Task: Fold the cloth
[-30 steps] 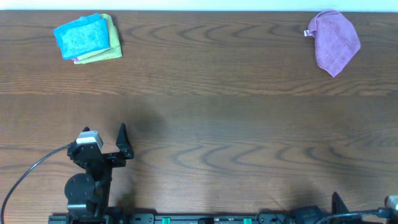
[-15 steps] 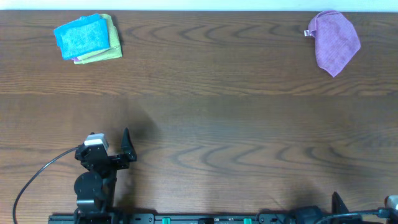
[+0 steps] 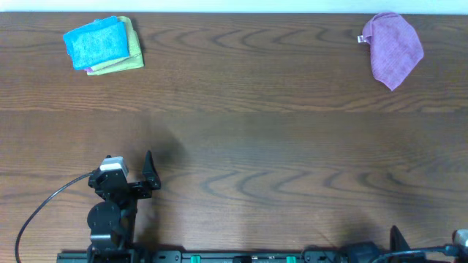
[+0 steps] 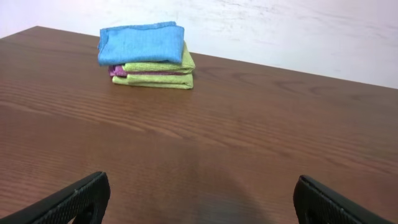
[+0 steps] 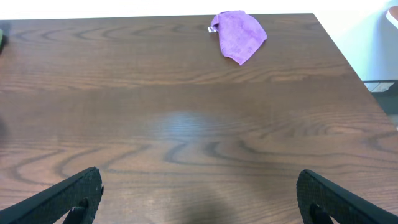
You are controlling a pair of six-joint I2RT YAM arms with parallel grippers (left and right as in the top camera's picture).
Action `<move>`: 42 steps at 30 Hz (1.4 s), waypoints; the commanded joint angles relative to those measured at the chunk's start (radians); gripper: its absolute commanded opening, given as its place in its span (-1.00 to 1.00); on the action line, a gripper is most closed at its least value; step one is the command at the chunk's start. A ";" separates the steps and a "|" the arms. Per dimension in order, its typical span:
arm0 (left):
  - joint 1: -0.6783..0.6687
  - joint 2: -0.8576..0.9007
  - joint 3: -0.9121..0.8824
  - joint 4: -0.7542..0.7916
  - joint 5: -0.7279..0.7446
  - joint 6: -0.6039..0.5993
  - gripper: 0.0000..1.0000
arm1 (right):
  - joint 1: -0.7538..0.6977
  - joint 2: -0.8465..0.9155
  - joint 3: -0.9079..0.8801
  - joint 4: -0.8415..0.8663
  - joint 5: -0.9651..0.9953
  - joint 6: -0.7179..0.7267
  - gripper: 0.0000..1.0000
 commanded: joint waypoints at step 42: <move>0.006 -0.010 -0.032 -0.003 -0.004 0.014 0.91 | -0.041 -0.227 -0.398 0.542 -0.023 -0.011 0.98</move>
